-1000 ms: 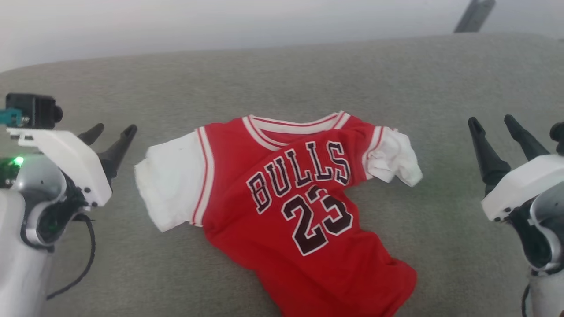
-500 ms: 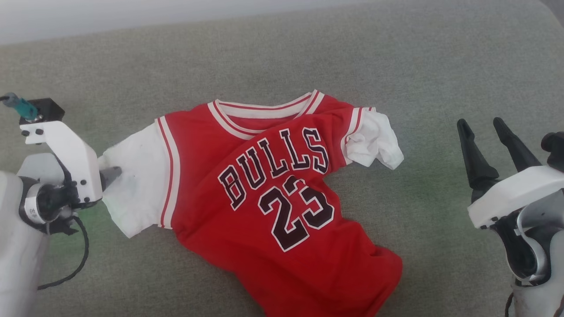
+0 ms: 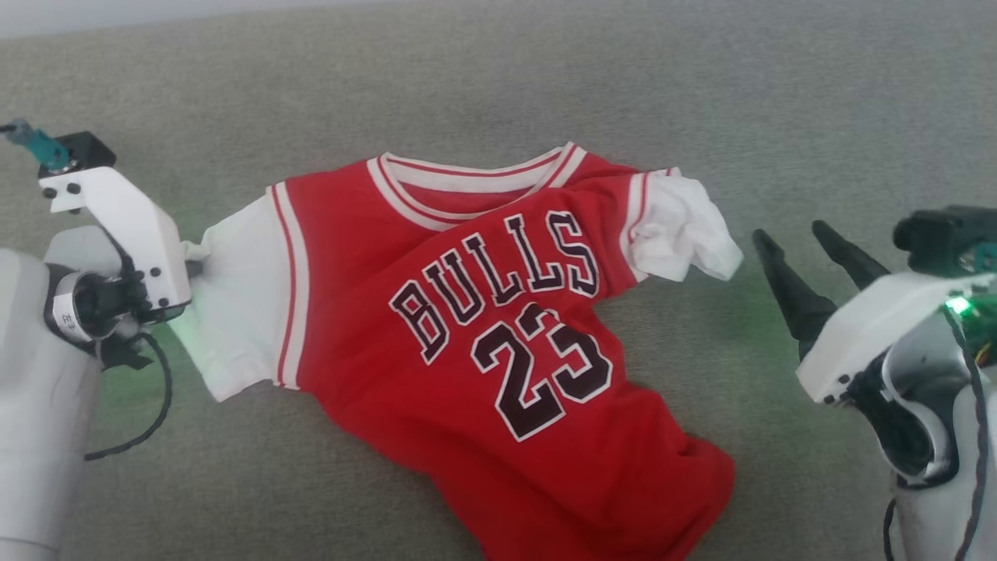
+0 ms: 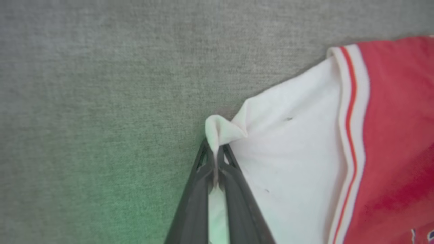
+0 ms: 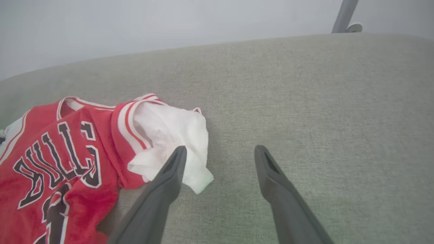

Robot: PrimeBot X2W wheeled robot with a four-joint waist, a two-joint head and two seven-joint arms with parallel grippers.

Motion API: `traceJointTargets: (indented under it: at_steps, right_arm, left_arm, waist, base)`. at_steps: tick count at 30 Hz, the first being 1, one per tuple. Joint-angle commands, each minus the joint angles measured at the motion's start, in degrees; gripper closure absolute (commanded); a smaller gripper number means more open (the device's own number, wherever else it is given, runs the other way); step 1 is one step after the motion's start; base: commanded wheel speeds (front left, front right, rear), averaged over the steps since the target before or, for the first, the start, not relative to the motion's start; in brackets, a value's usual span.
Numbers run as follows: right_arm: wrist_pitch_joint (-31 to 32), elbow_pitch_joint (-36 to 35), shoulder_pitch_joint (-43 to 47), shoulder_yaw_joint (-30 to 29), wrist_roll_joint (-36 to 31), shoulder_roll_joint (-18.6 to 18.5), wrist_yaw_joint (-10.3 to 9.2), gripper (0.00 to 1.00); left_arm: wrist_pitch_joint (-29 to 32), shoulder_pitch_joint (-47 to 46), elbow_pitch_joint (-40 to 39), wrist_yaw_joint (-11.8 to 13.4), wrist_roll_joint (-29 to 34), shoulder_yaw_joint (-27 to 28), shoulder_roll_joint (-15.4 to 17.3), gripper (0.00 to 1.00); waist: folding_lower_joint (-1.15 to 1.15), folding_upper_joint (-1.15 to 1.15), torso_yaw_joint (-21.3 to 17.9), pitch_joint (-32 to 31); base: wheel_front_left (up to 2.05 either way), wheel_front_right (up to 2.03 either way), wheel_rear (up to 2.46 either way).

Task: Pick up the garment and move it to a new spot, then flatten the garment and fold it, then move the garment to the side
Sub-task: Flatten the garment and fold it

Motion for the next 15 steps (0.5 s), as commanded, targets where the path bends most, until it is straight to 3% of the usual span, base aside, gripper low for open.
traceJointTargets:
  at_steps: [1, 10, 15]
  right_arm:
    - [1.5, 0.6, -1.4, 0.9, 0.6, -1.0, -0.01, 0.00]
    - [13.3, 7.5, -8.6, 4.4, 2.8, -5.4, -0.01, 0.00]
    - [23.1, 13.0, -12.6, 8.6, 2.6, -8.2, -0.02, 0.00]
  left_arm:
    - [-0.6, 0.7, 1.9, -0.8, -0.1, -1.0, -1.6, 1.00]
    - [-4.2, -3.9, 6.3, -4.0, 0.3, -2.7, -5.2, 1.00]
    - [-6.1, -6.5, 9.0, -5.9, 0.3, -3.8, -7.5, 1.00]
  waist:
    - [0.00, 0.00, 0.8, 0.5]
    - [0.00, 0.00, 5.3, 2.5]
    - [0.00, 0.00, 8.0, 3.5]
  base:
    - [0.00, 0.00, 0.00]
    - [0.00, 0.00, 0.00]
    - [0.00, 0.00, 0.00]
